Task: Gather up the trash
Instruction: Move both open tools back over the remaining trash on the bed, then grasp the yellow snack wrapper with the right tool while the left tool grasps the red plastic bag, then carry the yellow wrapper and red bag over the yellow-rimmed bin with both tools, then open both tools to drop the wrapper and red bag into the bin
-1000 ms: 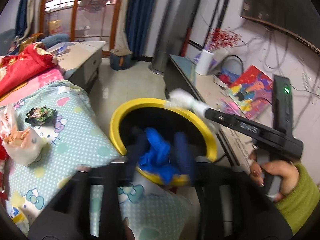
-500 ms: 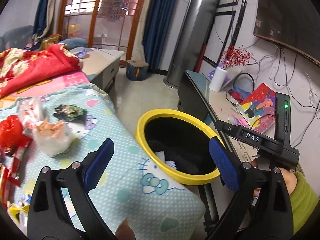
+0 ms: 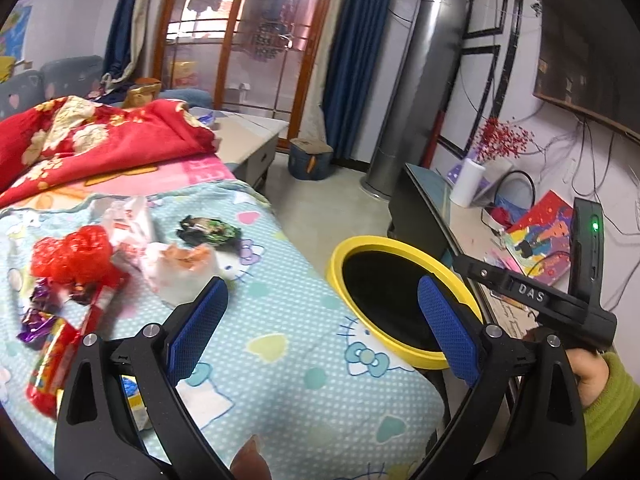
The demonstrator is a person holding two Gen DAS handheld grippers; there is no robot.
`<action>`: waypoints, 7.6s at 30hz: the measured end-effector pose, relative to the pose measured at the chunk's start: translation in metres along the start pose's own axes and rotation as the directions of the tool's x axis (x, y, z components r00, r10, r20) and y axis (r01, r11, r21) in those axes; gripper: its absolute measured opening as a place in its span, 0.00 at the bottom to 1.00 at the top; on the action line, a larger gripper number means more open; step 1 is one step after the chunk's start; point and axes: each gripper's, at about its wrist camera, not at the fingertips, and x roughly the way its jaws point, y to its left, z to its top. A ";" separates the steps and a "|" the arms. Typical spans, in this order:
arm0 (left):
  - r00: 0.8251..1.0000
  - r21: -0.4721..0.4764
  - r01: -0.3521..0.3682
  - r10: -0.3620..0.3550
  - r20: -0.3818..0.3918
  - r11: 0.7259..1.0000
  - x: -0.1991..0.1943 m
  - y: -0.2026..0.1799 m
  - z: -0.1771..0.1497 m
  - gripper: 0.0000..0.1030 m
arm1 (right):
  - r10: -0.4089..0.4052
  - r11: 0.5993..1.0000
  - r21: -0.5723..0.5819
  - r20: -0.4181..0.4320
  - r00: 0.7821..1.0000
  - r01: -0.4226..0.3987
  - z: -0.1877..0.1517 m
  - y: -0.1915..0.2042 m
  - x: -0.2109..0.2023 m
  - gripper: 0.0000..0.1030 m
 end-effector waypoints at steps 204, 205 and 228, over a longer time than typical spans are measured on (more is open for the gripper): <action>0.953 0.129 0.283 -0.263 -0.150 0.950 0.018 -0.058 -0.005 0.06 | -0.145 0.985 0.114 0.181 0.973 0.126 0.032 -0.042 -0.027 0.34; 0.952 0.129 0.284 -0.263 -0.158 0.950 0.021 -0.059 -0.006 0.06 | -0.149 0.985 0.117 0.182 0.972 0.129 0.032 -0.044 -0.027 0.34; 0.936 0.146 0.315 -0.281 -0.213 0.938 0.082 -0.084 -0.015 0.54 | -0.235 0.960 0.188 0.145 0.961 0.207 0.024 -0.087 -0.013 0.61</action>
